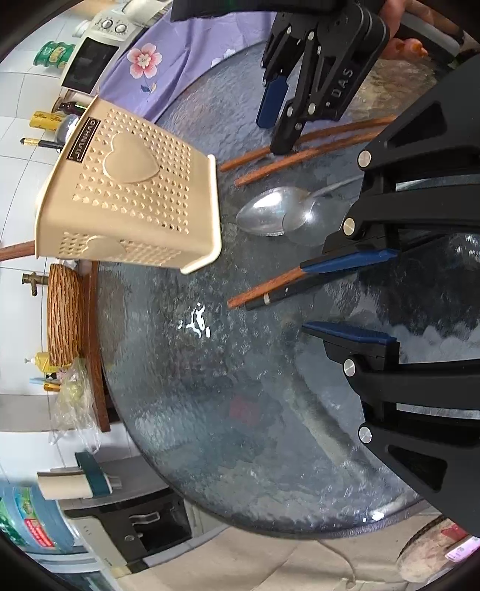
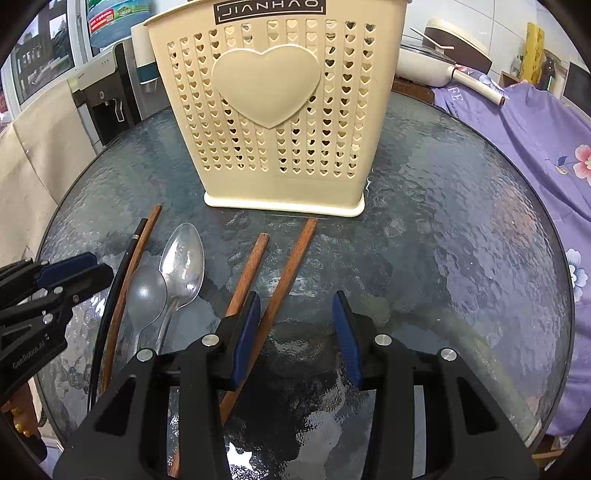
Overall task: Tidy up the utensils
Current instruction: 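Close the left gripper on the black chopstick while the right grasps a wooden chopstick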
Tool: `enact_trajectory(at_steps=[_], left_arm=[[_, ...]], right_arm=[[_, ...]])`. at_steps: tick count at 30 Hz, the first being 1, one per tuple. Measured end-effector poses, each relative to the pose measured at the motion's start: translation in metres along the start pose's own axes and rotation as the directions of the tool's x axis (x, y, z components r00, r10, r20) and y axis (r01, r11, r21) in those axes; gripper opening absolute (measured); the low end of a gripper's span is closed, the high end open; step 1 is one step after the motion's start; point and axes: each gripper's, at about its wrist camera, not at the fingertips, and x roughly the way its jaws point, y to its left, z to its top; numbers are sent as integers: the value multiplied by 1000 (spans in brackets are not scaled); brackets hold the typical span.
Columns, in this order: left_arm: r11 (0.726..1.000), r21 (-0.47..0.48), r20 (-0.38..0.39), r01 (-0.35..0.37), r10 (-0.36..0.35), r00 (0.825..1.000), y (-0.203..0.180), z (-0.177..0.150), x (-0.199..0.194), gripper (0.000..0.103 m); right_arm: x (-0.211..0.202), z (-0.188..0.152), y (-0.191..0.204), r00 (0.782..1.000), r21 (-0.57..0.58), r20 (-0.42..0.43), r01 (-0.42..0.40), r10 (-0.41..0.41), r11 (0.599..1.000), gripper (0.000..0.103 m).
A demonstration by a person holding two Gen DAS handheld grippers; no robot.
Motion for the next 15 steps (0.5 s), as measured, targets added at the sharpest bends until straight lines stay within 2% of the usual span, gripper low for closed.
enact_trajectory(at_steps=[7,15], left_arm=[[999,20,-10,-30,31,999,-5,-3,7,27],[998,16,-25,-62,62,998,-2,9,19,27]], right_arm=[[0,0,0,1000,1,-1,-1,1,1000,41],[3,5,1,1000,31,-4,-2,2,1000,41]])
